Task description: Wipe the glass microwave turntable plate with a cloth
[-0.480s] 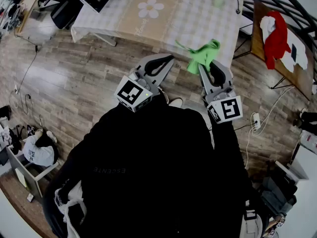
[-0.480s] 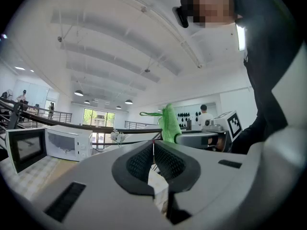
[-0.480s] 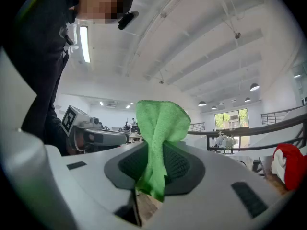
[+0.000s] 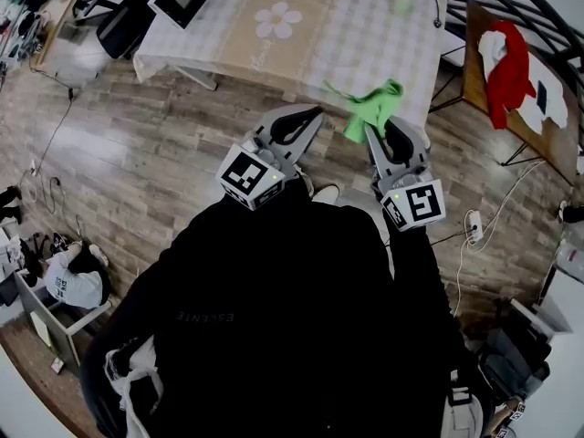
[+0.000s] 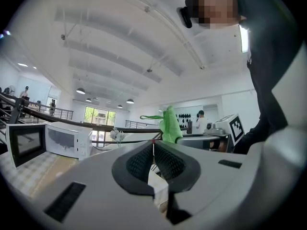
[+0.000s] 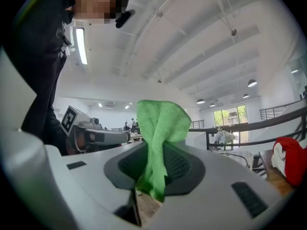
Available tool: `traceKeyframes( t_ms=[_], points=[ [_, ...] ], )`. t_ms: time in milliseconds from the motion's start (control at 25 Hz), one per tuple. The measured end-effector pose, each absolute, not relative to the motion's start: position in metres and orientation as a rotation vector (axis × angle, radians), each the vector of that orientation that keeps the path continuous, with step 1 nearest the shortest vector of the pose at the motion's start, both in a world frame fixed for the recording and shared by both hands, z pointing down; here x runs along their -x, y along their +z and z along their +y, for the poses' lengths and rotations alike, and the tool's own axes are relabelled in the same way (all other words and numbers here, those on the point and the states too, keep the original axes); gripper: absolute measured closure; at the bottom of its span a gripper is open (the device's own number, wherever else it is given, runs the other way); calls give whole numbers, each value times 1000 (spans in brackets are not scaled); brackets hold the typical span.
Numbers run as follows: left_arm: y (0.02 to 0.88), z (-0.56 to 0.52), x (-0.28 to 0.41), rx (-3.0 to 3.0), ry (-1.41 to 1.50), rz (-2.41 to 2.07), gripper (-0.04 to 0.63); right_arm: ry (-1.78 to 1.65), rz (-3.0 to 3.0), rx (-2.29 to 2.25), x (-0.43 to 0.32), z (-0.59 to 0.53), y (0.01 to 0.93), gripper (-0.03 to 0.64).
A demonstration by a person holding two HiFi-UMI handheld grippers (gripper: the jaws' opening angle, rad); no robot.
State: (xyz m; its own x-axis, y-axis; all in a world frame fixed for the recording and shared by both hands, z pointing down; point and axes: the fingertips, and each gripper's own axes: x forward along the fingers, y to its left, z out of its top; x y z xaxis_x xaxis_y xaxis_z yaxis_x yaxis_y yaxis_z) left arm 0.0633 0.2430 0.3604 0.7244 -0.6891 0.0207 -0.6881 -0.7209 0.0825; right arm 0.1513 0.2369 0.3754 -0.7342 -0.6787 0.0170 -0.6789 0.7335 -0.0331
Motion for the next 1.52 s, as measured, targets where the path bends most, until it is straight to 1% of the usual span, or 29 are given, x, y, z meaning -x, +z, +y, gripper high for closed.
traceKeyframes(
  t_ms=[880, 1520],
  points=[
    [354, 225, -63, -2851, 50, -1188, 574, 136, -2932, -1147, -160, 212, 376, 511],
    [359, 131, -53, -2857, 46, -1124, 574, 184, -2846, -1183, -150, 134, 385, 511]
  ],
)
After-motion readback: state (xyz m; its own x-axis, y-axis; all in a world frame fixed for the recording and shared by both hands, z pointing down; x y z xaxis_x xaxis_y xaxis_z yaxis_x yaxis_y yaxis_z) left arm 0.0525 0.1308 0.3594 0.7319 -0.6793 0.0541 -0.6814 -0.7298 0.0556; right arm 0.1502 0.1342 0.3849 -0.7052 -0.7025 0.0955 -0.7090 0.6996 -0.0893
